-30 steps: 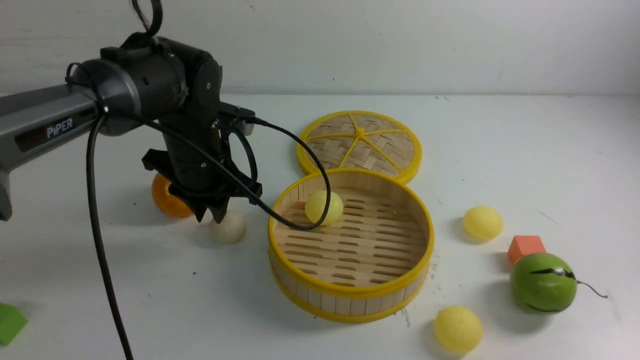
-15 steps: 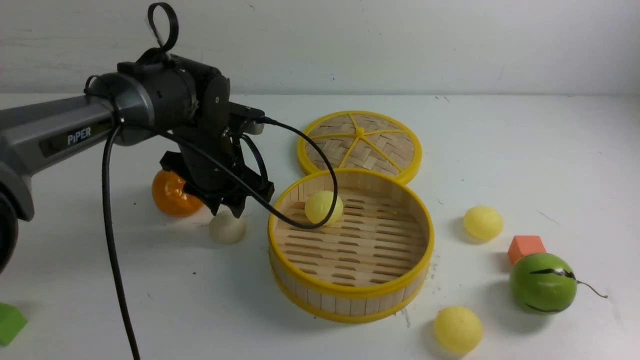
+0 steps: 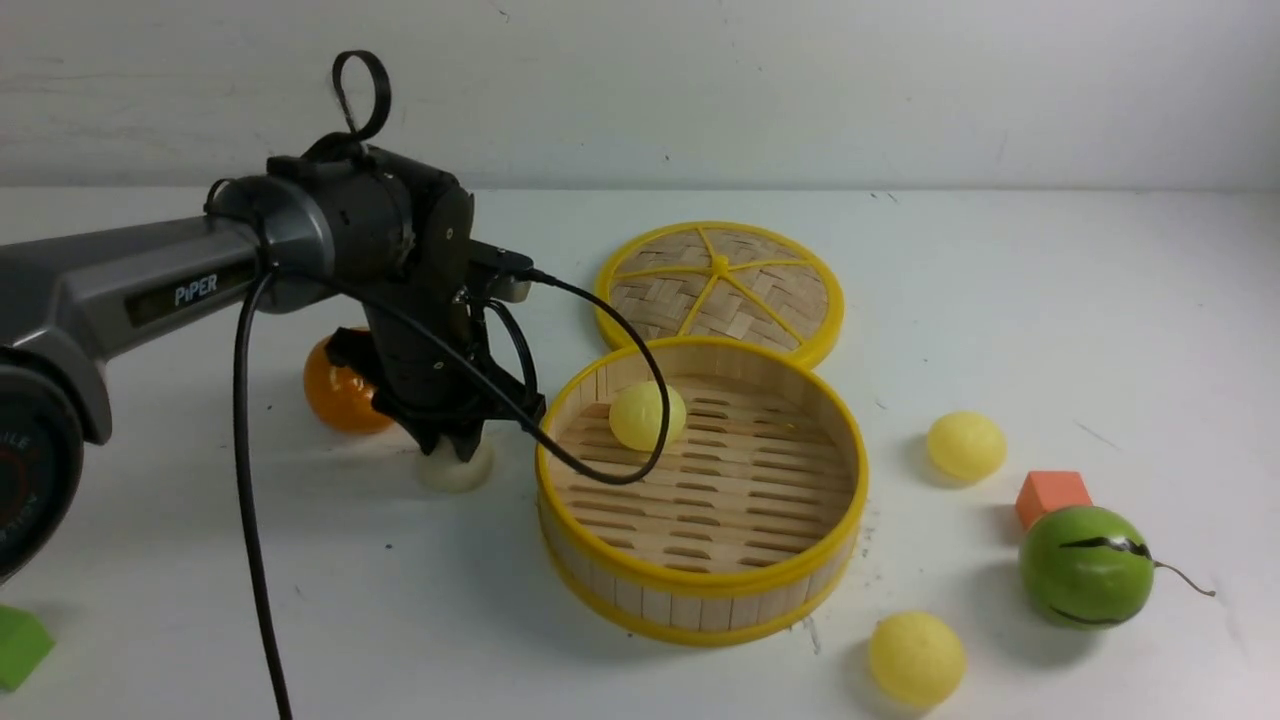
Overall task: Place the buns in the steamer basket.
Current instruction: Use the left arm to grab a steamed stuffed bun, then use the left arm to put the steamed stuffed bun into the steamer, then use the right arm to grab a steamed stuffed bun, then use the right arm to put the steamed stuffed bun into the steamer, then use the right arm to grab a steamed stuffed bun
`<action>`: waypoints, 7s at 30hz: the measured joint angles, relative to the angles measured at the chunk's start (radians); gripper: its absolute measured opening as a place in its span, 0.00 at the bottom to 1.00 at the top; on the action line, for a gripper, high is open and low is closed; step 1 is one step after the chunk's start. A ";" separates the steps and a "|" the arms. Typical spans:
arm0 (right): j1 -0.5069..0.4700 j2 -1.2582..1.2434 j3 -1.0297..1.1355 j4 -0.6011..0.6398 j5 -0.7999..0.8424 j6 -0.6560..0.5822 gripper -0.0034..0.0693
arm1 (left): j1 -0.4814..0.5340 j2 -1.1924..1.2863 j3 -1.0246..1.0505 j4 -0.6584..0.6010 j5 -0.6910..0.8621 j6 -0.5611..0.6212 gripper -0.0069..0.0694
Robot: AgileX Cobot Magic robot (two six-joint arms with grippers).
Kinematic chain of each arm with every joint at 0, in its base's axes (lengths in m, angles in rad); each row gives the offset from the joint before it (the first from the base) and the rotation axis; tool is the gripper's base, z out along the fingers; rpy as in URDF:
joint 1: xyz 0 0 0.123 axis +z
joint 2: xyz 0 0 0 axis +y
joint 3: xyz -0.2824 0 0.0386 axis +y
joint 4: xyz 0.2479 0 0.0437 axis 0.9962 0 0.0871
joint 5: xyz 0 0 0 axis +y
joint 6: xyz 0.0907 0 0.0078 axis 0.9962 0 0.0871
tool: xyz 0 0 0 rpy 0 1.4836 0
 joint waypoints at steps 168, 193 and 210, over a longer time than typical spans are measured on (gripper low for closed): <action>0.490 1.566 -1.269 -0.007 0.555 0.002 0.06 | -0.349 -1.898 1.584 -0.376 -0.847 0.045 0.11; 0.497 2.099 -1.717 -0.119 0.444 0.008 0.31 | -0.349 -1.898 1.584 -0.376 -0.847 0.045 0.11; 0.339 1.908 -1.788 -0.239 0.746 0.038 0.67 | -0.349 -1.898 1.584 -0.376 -0.847 0.045 0.11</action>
